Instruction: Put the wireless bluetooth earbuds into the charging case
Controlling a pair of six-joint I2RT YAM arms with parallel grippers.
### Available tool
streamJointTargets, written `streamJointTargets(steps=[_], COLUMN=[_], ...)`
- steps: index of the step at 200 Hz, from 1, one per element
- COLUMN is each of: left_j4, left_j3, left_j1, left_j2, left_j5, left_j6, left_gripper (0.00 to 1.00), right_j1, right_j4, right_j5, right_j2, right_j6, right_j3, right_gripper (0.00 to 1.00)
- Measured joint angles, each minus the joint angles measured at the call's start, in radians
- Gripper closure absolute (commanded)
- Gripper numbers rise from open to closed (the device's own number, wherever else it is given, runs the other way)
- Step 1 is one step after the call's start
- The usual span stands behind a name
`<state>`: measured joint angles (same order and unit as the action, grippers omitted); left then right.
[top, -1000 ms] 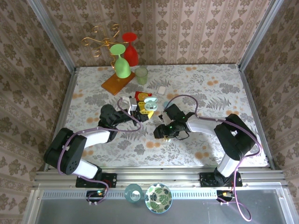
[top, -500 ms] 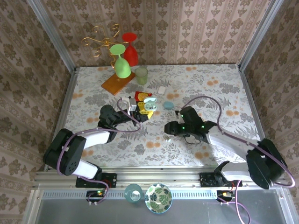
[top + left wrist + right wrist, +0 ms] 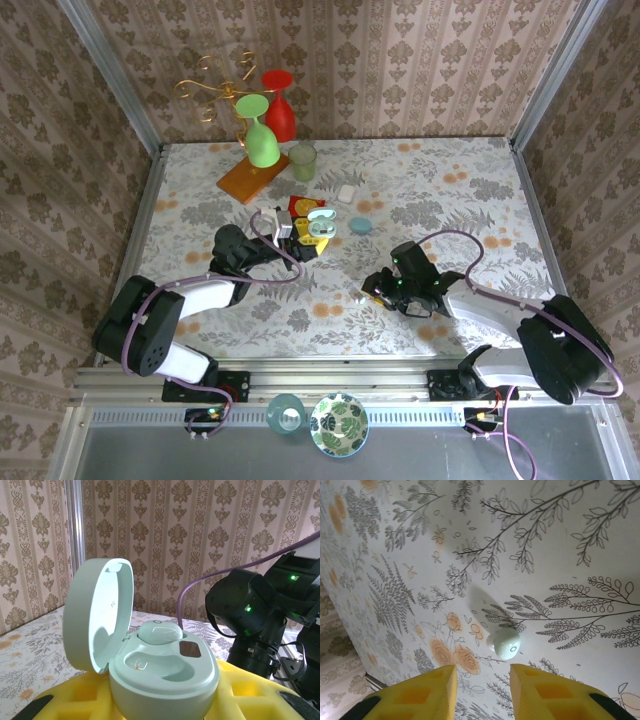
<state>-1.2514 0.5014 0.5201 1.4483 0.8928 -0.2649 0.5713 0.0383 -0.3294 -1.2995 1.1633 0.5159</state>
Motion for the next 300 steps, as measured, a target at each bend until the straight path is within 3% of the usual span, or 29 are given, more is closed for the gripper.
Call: streamJointTargets(steps=[114, 265, 300], left_j4=[0.000, 0.000, 0.000], left_j3=[0.000, 0.000, 0.000], left_j1=[0.000, 0.000, 0.000], left_j2=[0.000, 0.000, 0.000], left_j5=[0.000, 0.000, 0.000], left_j6=[0.000, 0.000, 0.005], left_gripper=[0.74, 0.74, 0.74], right_j1=[0.000, -0.010, -0.005], right_j4=[-0.122, -0.182, -0.097], right_j5=[-0.076, -0.120, -0.078], right_j2=[-0.170, -0.219, -0.185], right_j6=[0.023, 0.023, -0.037], right_j3=[0.000, 0.000, 0.031], right_gripper=[0.69, 0.81, 0.80])
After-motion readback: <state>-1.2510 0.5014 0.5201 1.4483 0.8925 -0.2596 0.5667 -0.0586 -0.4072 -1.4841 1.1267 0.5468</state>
